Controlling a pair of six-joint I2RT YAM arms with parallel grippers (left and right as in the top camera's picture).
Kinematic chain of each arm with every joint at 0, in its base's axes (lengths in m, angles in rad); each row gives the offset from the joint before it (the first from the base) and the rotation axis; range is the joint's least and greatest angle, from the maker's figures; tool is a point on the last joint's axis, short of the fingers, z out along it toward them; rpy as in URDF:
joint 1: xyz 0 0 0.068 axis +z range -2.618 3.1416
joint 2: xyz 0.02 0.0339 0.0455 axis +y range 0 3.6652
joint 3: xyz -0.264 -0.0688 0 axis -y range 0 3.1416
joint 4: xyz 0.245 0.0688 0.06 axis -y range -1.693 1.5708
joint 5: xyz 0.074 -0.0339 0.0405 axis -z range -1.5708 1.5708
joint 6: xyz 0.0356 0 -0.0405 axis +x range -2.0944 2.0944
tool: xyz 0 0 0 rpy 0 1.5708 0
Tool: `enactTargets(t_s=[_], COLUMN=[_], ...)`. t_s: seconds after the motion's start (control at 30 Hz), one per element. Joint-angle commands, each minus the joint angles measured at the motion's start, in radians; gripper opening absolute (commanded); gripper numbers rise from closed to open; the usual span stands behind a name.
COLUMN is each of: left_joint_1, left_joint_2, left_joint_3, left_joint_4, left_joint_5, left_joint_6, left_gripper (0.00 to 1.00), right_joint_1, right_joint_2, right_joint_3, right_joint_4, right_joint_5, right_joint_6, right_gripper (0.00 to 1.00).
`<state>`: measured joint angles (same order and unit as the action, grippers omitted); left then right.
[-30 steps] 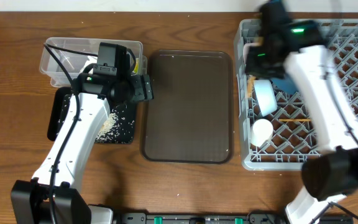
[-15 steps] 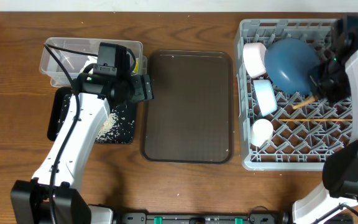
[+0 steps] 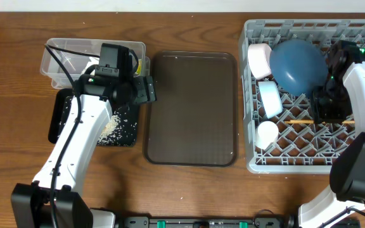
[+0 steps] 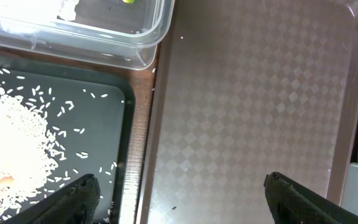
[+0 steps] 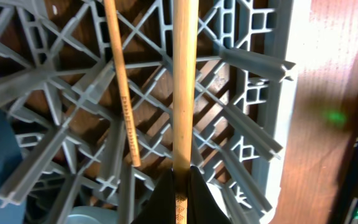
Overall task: Sort waste into correct bins and load items into the dishwasher rack
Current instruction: 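Carry the second chopstick into the rack and lay it down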
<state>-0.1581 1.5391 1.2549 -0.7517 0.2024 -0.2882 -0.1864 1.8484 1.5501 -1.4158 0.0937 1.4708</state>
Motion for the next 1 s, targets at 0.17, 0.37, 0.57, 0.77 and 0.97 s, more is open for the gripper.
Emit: enactTargets(t_s=[0.17,0.37,0.57,0.77,0.97], left_joint_1=[0.003,0.003,0.003,0.003,0.003], left_joint_2=[-0.017,-0.017,-0.017,-0.017,-0.017], left_joint_3=[-0.003,-0.003,-0.003,-0.003,-0.003], left_joint_4=[0.0,0.0,0.0,0.0,0.0], left_joint_5=[-0.013,-0.013,-0.013,-0.013,-0.013], left_joint_6=[0.006,0.006,0.006,0.006,0.006], left_gripper=[0.88,0.88,0.88,0.88,0.88], right_joint_1=[0.003,0.005,0.008,0.08,0.252], right_joint_2=[-0.001,-0.001,-0.033,-0.169,-0.343], right_joint_3=[-0.004,-0.004,-0.002,-0.001,-0.001], right_joint_4=[0.08,0.111,0.149,0.213,0.2], right_joint_5=[0.007,0.003,-0.002,-0.041,-0.075], right_joint_6=[-0.122,-0.235,-0.448,-0.885,-1.222], right_gripper=[0.5,0.5,0.53,0.99,0.99])
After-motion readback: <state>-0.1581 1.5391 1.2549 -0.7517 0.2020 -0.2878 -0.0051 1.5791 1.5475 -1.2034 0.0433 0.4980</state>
